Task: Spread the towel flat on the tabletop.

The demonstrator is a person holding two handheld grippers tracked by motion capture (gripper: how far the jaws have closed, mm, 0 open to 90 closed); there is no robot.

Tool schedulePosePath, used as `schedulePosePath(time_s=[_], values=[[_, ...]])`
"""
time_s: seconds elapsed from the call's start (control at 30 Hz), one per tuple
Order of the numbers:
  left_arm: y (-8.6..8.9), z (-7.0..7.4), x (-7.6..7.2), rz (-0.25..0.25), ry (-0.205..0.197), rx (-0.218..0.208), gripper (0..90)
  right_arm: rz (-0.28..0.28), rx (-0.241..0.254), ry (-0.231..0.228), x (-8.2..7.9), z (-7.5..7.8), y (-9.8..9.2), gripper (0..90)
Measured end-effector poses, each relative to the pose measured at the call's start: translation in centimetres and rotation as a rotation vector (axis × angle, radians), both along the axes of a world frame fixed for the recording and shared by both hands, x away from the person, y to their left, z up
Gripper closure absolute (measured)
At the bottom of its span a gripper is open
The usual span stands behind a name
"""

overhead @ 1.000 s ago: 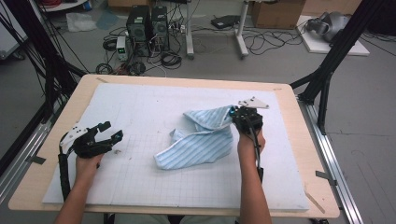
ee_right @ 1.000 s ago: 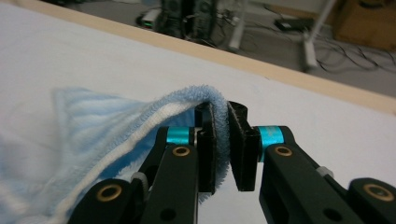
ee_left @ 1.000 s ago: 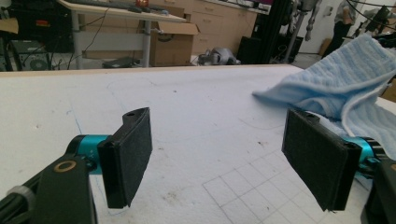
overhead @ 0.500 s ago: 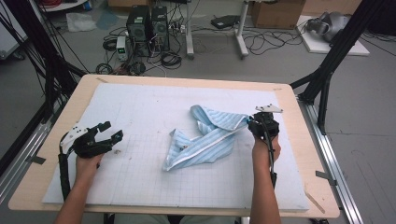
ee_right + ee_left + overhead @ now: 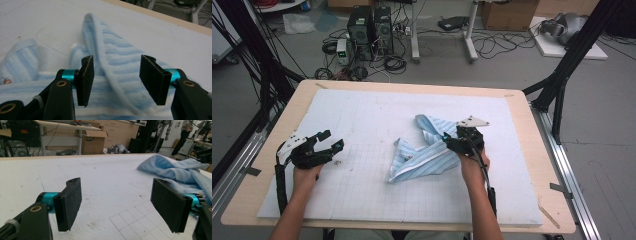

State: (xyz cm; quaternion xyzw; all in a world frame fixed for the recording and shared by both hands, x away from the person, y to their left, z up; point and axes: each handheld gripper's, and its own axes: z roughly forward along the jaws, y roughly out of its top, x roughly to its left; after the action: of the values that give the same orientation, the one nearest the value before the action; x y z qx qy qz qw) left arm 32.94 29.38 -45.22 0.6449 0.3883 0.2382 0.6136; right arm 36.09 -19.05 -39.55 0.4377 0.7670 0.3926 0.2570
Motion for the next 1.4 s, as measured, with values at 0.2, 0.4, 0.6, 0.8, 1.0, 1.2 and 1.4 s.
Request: schedulePosePath(time_s=[0.2, 0.4, 0.6, 0.8, 1.0, 1.2, 1.4], values=[[-0.3, 0.1, 0.3, -0.018, 0.022, 0.036, 26.6, -0.069, -0.029, 0.011, 0.2, -0.4, -0.6, 43.6], [-2.1, 0.9, 0.6, -0.116, 0.049, 0.08, 29.7, -0.157, -0.007, -0.012, -0.5, -0.6, -4.0, 43.9], [-6.8, 3.2, 1.1, -0.295, 0.037, 0.117, 31.1, -0.215, 0.005, -0.029, -1.2, -0.7, -6.1, 42.6], [-13.1, 4.7, 1.9, -0.476, 0.039, 0.135, 29.0, -0.254, 0.041, -0.025, -2.2, -1.2, -7.6, 41.9], [-18.1, 4.5, 2.1, -0.594, 0.047, 0.188, 29.1, -0.27, 0.057, -0.015, -2.6, -1.6, -8.6, 41.9], [-21.2, 3.2, 2.4, -0.633, 0.102, 0.258, 27.7, -0.272, 0.061, -0.011, -2.8, -1.7, -8.7, 41.8], [-23.1, 1.5, 2.8, -0.638, 0.157, 0.369, 26.6, -0.268, 0.06, -0.007, -2.8, -2.0, -8.6, 41.7]])
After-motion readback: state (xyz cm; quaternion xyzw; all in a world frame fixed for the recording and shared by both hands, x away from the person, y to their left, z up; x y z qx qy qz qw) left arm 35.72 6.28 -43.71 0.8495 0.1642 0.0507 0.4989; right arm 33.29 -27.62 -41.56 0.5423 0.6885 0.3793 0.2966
